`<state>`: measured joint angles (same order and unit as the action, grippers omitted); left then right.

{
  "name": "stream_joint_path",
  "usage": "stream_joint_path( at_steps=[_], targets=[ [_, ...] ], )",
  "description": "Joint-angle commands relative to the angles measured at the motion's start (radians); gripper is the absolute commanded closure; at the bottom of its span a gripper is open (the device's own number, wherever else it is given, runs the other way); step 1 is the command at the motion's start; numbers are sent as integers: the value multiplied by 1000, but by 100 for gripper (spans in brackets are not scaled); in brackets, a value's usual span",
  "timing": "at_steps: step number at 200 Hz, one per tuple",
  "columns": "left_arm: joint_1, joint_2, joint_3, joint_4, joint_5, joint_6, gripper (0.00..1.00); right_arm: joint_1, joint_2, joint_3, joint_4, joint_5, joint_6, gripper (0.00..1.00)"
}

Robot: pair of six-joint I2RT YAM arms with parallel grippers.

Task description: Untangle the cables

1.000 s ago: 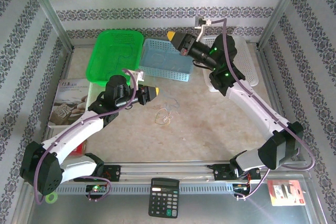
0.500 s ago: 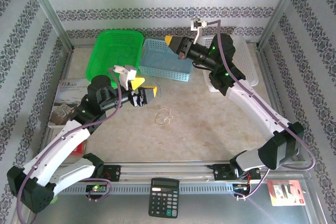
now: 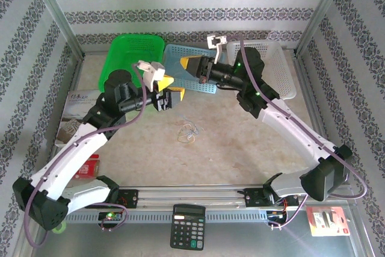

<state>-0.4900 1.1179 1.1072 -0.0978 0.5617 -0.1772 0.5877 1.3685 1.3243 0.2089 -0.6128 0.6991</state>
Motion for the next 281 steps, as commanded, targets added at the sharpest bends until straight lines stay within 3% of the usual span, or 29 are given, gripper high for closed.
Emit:
stream_joint_path(
  at_steps=[1, 50, 110, 144, 160, 181, 199, 245, 281],
  targets=[
    [-3, 23, 41, 13, 56, 25, 37, 24, -29, -11, 7, -19, -28, 100],
    [-2, 41, 20, 79, 63, -4, 60, 55, -22, -8, 7, -16, -29, 100],
    [0, 61, 11, 120, 84, -28, 77, 74, -11, -3, 15, -16, -22, 100],
    [1, 66, -3, 161, 91, -57, 100, 75, -8, -1, 15, -9, -22, 100],
    [1, 66, -11, 181, 84, -76, 100, 71, -9, 0, 12, -3, -24, 100],
    [1, 56, -19, 199, 26, -102, 100, 45, -24, -20, 11, 12, -24, 71],
    [1, 48, -14, 199, -24, -115, 100, 4, -60, -72, 18, 38, -18, 57],
    [1, 38, 21, 179, -125, -127, 100, -104, -166, -298, 69, 103, 33, 45],
    [1, 42, 71, 152, -231, -131, 100, -117, -181, -461, 88, 118, 39, 40]
  ],
)
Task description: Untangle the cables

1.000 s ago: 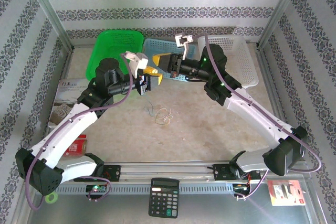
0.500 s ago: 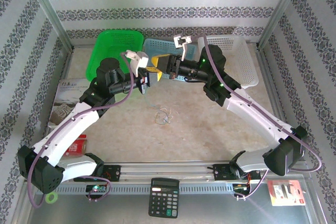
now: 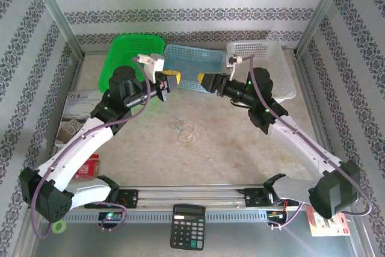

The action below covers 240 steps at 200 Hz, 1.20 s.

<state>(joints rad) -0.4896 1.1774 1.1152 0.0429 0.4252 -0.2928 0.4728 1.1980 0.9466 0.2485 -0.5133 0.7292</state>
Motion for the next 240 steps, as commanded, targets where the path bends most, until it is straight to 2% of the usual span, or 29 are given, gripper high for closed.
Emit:
stream_joint_path(
  at_steps=[1, 51, 90, 164, 240],
  targets=[
    [1, -18, 65, 10, -98, -16, 100, -1, -9, -87, 49, 18, 9, 40],
    [2, -3, 152, -1, -221, -57, 100, 40, 8, -258, 116, 20, -44, 37],
    [2, 9, 199, 35, -322, -133, 100, 52, 26, -327, 216, 29, -53, 37],
    [0, -1, 196, 160, -524, -232, 100, 120, 180, -306, 453, 25, 45, 36],
    [0, -8, 157, 252, -618, -280, 100, 214, 396, -262, 773, 54, 192, 36]
  ],
)
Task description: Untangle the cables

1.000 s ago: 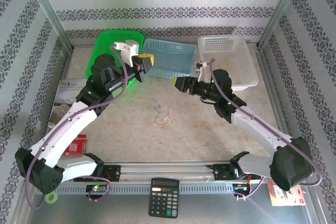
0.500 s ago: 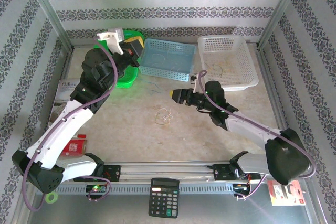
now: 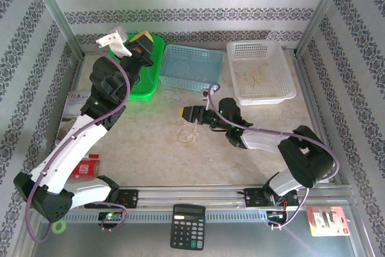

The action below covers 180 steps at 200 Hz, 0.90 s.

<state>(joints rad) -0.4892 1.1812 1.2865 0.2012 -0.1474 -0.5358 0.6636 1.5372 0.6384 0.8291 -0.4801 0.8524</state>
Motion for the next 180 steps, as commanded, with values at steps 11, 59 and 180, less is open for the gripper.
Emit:
stream_joint_path(
  at_steps=[11, 59, 180],
  targets=[
    [0, -10, -18, 104, -50, -44, 100, 31, 89, 59, 239, 25, 91, 36],
    [-2, -8, -25, 124, -53, -62, 100, 41, 157, 109, 326, 54, 133, 36],
    [-4, 4, -27, 144, -44, -88, 100, 65, 306, 173, 484, 60, 224, 37]
  ],
)
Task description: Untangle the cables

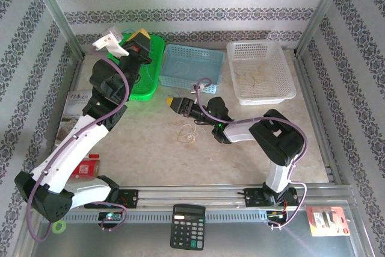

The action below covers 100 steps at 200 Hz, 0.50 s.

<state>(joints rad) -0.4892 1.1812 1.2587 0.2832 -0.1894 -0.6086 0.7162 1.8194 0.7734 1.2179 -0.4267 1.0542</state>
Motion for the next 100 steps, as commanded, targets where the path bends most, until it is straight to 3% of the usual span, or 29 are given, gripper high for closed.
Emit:
stream_joint_path(
  at_steps=[1, 26, 48, 59, 84, 100],
  targets=[
    [-4, 4, 1, 63, -2, -15, 100, 12, 24, 37, 96, 7, 22, 37],
    [-4, 5, -8, 68, -1, -25, 100, 10, 39, 67, 97, 8, 28, 38],
    [-6, 3, -17, 69, 3, -33, 100, 6, 55, 103, 95, 0, 39, 45],
    [-6, 3, -22, 71, 2, -36, 100, 1, 66, 119, 95, -7, 46, 56],
    [-6, 5, -24, 71, -4, -31, 100, -5, 84, 130, 98, -29, 65, 89],
    [-6, 9, -7, 65, -11, -3, 100, -9, 85, 106, 99, -35, 65, 100]
  ],
)
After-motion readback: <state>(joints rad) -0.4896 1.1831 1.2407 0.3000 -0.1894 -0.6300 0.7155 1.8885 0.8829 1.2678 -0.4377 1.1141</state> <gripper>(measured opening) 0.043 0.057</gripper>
